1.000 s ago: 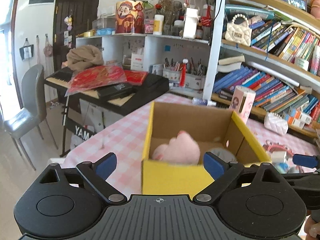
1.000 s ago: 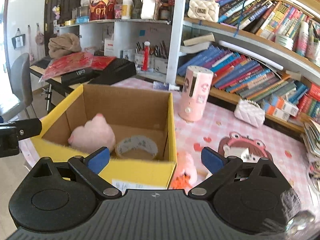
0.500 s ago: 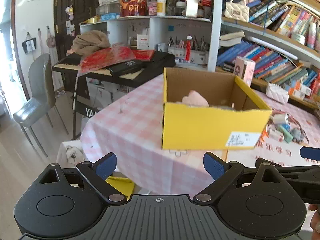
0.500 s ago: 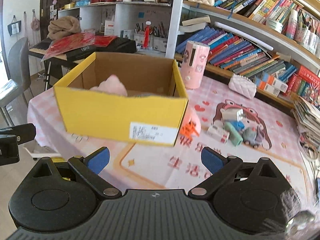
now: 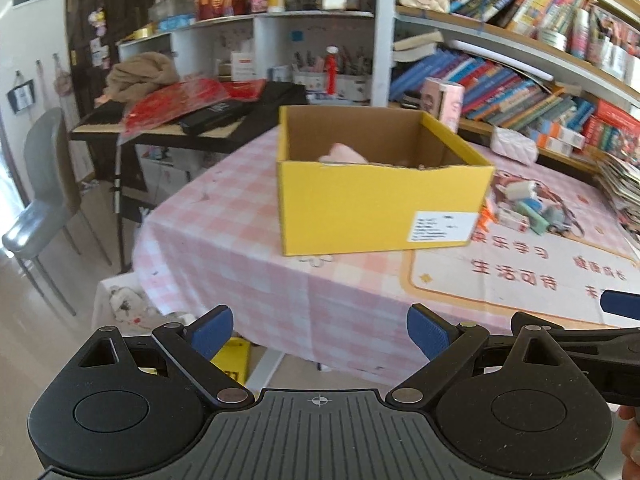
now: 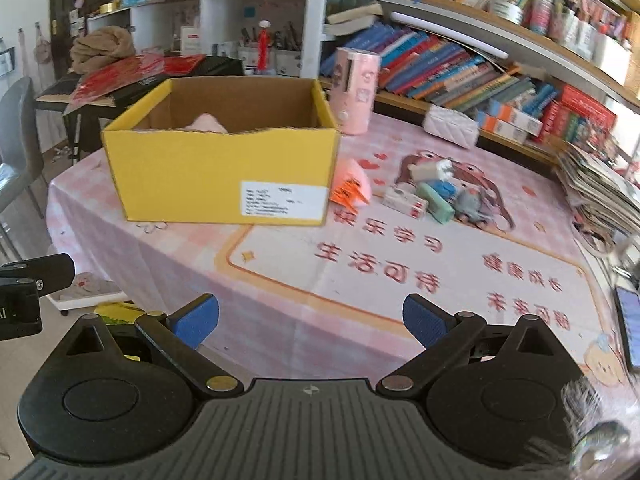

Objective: Organize objects
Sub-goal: 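Withdraw both tools up and away from the yellow box, then move the left tool toward the pink fluffy pom with the orange clip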

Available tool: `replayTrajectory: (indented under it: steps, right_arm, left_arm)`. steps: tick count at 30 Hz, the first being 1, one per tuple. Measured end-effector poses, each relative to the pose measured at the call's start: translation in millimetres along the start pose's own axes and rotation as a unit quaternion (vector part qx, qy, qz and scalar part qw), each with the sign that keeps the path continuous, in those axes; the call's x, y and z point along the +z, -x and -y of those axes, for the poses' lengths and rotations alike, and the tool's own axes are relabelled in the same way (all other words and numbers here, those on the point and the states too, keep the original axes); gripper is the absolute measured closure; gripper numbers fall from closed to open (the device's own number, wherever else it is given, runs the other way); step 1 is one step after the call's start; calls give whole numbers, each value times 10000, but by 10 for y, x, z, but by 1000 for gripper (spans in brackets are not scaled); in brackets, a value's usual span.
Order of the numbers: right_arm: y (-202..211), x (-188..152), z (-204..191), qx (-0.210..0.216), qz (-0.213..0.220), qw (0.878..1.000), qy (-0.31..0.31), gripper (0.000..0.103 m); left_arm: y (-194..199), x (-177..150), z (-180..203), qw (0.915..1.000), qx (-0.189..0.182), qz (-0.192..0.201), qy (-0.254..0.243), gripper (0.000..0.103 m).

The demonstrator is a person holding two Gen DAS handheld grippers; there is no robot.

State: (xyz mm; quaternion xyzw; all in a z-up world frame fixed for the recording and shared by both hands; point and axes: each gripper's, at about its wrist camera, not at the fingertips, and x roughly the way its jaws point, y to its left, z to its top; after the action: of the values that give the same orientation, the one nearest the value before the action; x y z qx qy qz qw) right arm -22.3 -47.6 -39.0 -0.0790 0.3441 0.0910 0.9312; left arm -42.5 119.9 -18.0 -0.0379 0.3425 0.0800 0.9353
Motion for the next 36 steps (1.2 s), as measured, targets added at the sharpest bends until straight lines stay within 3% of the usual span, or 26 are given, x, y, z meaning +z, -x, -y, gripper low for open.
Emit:
replayTrajectory:
  steps: [19,28,36]
  right_arm:
    - [175,-267,873,-1133,-215,9888,-951,3]
    - [84,-268,1259,-1372,-317,9829,-1187,3]
    - [-169,-134,1493,-1294,-427,9841,-1138,3]
  left_arm:
    - [-180,99,892,9891,-1148,-65,-921,7]
    - [-326,180,1301,9828,-1403,-101,-1195,7]
    - [-523,314,1505,9842,-1364,-147,-1122,7]
